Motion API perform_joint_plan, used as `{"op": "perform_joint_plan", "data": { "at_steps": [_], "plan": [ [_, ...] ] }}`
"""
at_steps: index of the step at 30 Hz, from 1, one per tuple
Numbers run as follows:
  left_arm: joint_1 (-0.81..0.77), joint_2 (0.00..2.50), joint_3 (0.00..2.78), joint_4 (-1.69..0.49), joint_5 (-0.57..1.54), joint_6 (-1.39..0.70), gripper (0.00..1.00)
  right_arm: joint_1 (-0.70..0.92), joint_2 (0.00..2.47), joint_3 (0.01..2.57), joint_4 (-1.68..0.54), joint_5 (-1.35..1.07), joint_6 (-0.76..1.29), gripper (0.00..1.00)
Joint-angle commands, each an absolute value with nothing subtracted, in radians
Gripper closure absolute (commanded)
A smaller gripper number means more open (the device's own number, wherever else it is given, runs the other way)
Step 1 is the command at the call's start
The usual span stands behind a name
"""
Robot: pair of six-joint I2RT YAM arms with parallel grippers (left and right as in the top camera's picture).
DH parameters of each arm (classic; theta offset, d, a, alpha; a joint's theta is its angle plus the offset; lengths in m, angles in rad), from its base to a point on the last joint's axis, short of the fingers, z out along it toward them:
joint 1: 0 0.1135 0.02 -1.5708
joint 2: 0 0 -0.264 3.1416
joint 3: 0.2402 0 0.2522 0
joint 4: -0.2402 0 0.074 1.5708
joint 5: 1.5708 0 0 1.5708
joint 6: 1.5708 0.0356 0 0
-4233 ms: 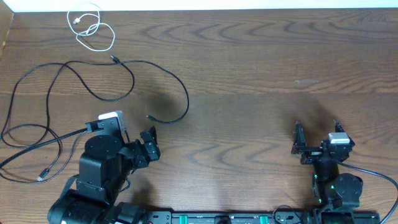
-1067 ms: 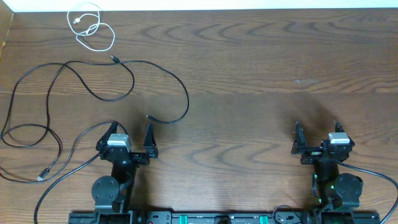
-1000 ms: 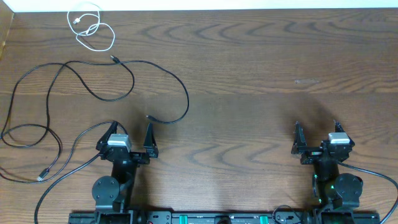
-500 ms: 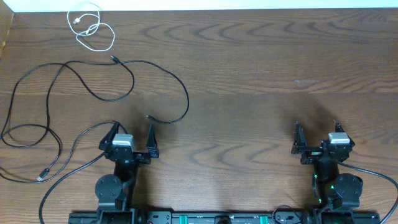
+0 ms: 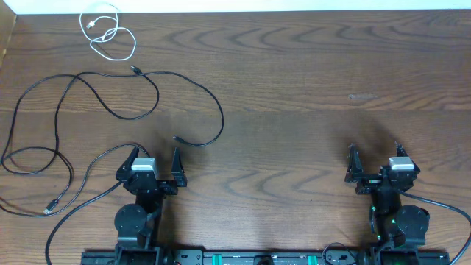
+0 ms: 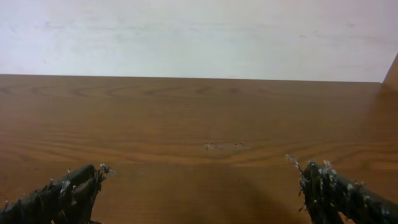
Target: Untangle cables
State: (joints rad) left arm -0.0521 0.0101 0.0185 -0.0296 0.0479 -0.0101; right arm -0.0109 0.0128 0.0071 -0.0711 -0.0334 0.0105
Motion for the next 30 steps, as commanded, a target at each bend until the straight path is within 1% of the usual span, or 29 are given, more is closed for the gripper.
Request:
{"op": "perform_joint_plan", "data": {
  "at_steps": [1, 16, 30],
  "plan": [
    [-0.059, 0.001, 0.004, -0.073, -0.007, -0.046, 0.02, -0.010, 0.011, 0.006, -0.078, -0.030, -0.001, 0.01],
    [-0.058, 0.001, 0.004, -0.070, 0.067, 0.050, 0.02, -0.010, 0.011, 0.006, -0.078, -0.030, -0.001, 0.01],
    [-0.058, 0.001, 0.004, -0.071, 0.046, 0.052, 0.02, -0.010, 0.011, 0.006, -0.078, -0.030, -0.001, 0.01]
  ]
}}
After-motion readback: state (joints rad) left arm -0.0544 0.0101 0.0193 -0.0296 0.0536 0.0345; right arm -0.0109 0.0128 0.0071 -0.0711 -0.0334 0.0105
